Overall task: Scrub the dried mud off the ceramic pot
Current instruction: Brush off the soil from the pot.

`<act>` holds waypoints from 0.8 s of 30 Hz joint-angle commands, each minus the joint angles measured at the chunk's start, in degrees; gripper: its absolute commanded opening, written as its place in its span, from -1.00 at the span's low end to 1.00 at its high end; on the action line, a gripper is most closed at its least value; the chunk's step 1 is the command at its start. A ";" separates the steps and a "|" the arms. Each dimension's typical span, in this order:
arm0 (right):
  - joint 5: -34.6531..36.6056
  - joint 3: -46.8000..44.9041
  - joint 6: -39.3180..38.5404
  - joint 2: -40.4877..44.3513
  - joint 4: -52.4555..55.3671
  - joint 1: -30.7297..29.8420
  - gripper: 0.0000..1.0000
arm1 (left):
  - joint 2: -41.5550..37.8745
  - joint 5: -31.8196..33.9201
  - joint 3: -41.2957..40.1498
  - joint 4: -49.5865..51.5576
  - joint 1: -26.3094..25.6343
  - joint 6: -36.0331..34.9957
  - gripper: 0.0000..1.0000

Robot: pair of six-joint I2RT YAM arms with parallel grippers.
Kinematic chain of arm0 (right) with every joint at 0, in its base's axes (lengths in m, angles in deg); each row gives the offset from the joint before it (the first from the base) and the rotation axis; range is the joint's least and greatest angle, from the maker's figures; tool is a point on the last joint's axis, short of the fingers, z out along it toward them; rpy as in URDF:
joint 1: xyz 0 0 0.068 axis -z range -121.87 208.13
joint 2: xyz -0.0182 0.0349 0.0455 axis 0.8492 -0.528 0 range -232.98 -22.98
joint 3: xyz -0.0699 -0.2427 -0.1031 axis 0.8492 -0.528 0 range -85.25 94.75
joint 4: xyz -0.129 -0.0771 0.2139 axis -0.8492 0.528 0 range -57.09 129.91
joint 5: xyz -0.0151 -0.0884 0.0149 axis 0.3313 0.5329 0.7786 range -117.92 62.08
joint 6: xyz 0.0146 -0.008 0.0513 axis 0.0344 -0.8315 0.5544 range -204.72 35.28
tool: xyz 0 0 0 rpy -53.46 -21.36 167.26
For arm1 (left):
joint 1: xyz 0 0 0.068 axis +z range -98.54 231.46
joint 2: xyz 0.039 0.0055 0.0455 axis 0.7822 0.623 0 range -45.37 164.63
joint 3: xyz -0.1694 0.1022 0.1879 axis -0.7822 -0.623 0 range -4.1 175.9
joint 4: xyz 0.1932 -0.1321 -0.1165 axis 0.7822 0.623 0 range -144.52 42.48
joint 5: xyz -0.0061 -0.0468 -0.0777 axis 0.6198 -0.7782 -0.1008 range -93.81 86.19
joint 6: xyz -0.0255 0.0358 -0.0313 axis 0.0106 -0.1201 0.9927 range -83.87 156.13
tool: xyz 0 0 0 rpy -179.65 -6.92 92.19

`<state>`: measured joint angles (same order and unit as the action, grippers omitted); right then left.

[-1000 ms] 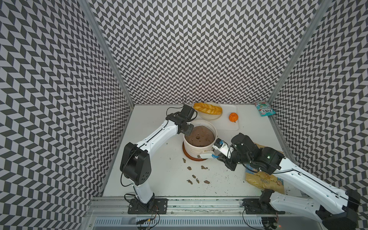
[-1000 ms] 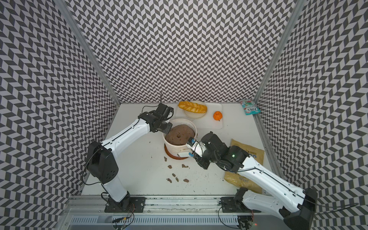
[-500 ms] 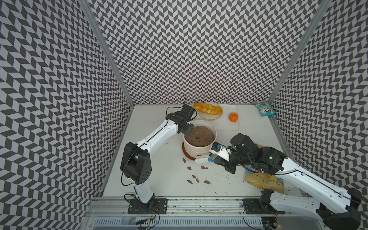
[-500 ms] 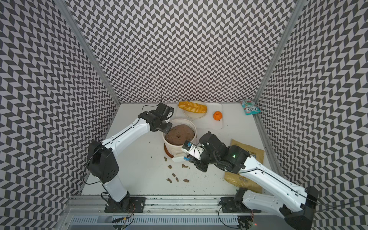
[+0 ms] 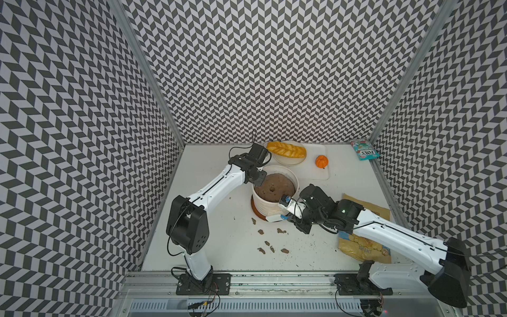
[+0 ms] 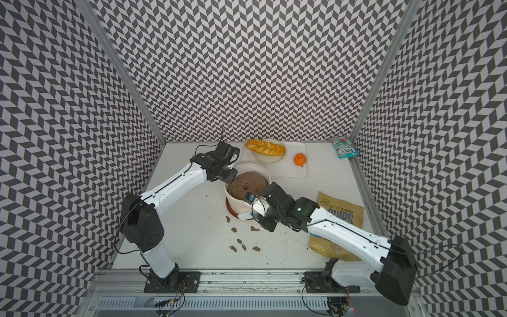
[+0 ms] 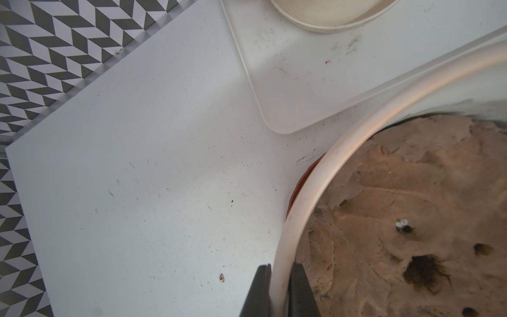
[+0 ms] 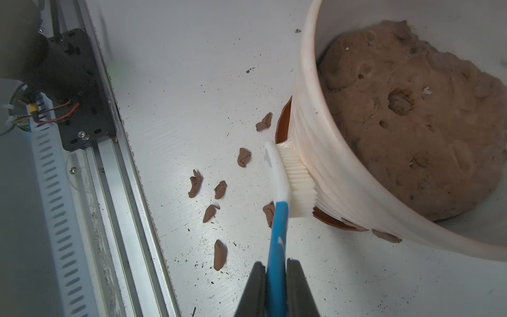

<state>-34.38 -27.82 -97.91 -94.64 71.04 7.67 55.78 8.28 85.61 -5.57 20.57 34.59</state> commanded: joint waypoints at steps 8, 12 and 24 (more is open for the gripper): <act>8.17 1.96 0.61 0.11 5.78 1.94 -1.00 | 1.21 2.84 0.97 -0.97 0.74 -3.89 -1.00; 5.53 5.78 -0.72 0.67 11.03 0.24 -1.00 | 1.51 2.90 1.08 -1.04 0.76 -4.13 -1.00; -8.13 4.97 -4.40 7.21 4.96 -0.26 -1.00 | 1.28 2.64 0.20 -2.86 1.20 -6.25 -1.00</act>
<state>-39.58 -22.18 -101.58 -87.91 81.40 7.67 55.91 7.87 85.72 -5.94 20.81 33.63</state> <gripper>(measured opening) 0.133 0.121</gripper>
